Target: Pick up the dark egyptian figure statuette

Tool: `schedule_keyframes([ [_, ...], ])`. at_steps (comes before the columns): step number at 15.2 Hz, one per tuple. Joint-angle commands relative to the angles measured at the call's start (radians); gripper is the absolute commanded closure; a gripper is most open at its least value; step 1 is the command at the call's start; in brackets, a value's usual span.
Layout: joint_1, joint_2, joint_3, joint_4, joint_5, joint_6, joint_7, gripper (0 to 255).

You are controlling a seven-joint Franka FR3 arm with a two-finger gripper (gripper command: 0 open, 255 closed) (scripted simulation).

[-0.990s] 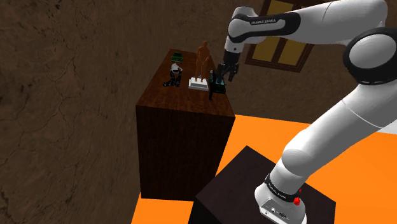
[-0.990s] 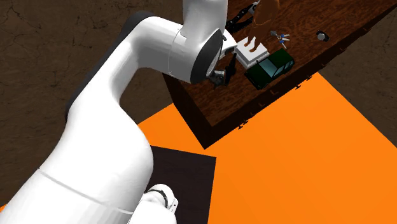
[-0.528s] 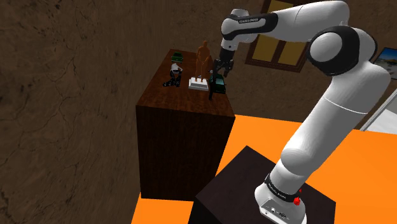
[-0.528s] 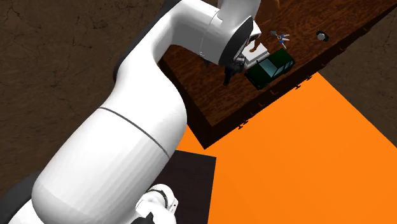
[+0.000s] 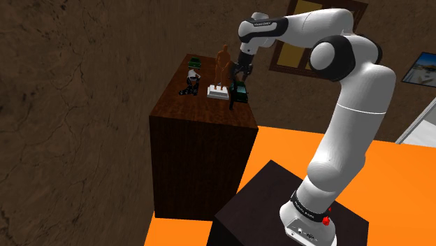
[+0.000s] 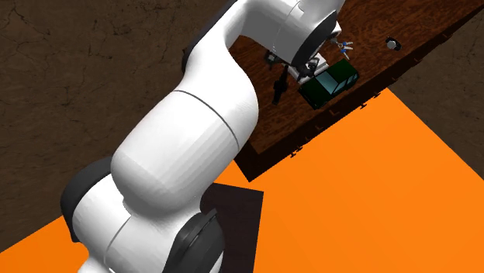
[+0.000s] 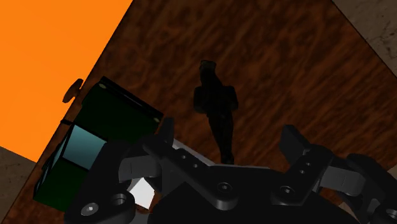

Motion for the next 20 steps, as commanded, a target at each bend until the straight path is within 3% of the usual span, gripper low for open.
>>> schedule_keyframes([
  [1, 0.0, 0.003, 0.0, -0.022, 0.003, 0.026, -0.004, 0],
  [6, 0.001, 0.007, 0.001, -0.066, 0.006, 0.073, -0.009, 0],
  [7, 0.001, 0.01, 0.001, -0.061, 0.006, 0.071, -0.009, 255],
  [16, 0.001, 0.007, 0.001, -0.066, 0.006, 0.073, -0.009, 255],
  [20, 0.0, 0.003, 0.0, -0.017, 0.003, 0.021, -0.003, 255],
])
